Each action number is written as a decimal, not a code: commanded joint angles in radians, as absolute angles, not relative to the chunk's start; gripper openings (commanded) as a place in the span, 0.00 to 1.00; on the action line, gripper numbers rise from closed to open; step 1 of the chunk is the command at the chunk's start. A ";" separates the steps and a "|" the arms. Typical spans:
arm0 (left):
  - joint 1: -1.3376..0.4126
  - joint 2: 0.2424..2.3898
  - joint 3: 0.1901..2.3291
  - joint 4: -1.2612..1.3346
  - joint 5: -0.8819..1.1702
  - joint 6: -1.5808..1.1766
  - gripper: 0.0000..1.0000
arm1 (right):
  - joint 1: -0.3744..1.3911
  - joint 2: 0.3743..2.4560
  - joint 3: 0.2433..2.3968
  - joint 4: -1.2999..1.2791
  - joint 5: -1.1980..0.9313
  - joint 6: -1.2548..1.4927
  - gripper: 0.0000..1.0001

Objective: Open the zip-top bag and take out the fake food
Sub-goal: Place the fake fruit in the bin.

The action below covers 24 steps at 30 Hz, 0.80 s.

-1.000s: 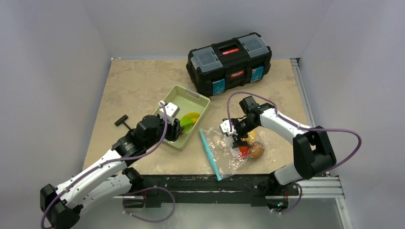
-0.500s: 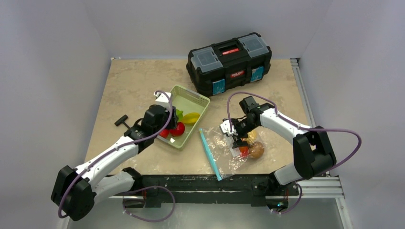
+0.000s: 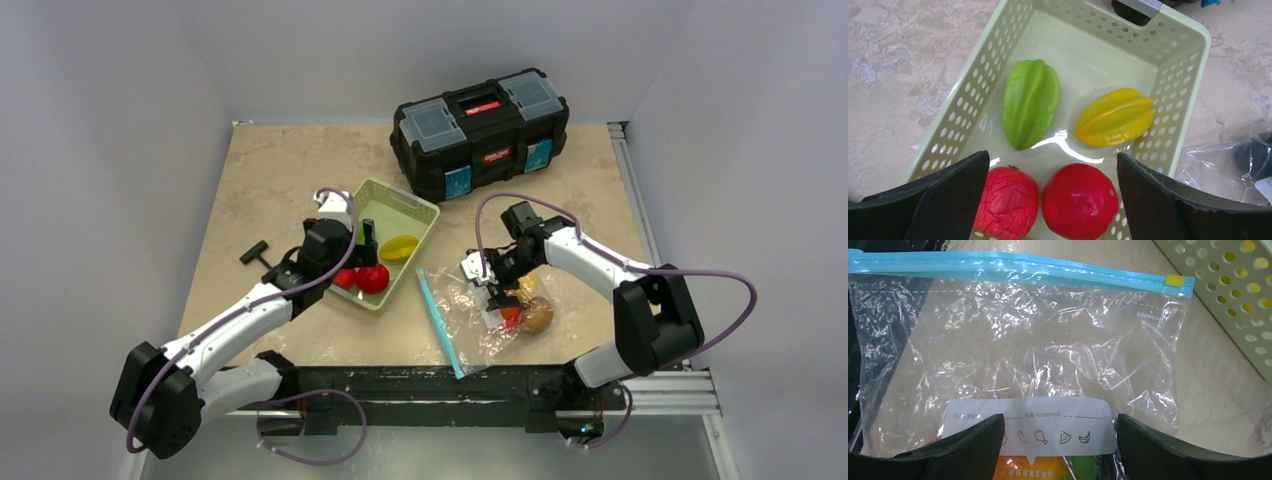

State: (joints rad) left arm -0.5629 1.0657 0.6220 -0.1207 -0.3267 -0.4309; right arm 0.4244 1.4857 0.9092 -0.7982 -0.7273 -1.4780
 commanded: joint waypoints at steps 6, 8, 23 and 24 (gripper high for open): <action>-0.556 0.907 0.570 -0.129 -0.303 -0.509 1.00 | 0.421 1.491 0.914 -0.819 -0.750 -1.497 0.81; -0.555 0.866 0.548 -0.129 -0.276 -0.510 1.00 | 0.421 1.490 0.916 -0.822 -0.750 -1.498 0.81; -0.557 0.653 0.436 -0.151 0.126 -0.513 1.00 | 0.417 1.433 0.910 -0.835 -0.763 -1.499 0.82; -0.556 0.653 0.432 -0.151 0.154 -0.516 1.00 | 0.413 1.425 0.909 -0.836 -0.764 -1.499 0.82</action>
State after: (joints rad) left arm -0.5629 0.6567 0.4438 -0.1581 -0.0040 -0.4980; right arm 0.4240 1.4826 0.9092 -0.8150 -0.7284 -1.4799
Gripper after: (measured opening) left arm 0.998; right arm 0.816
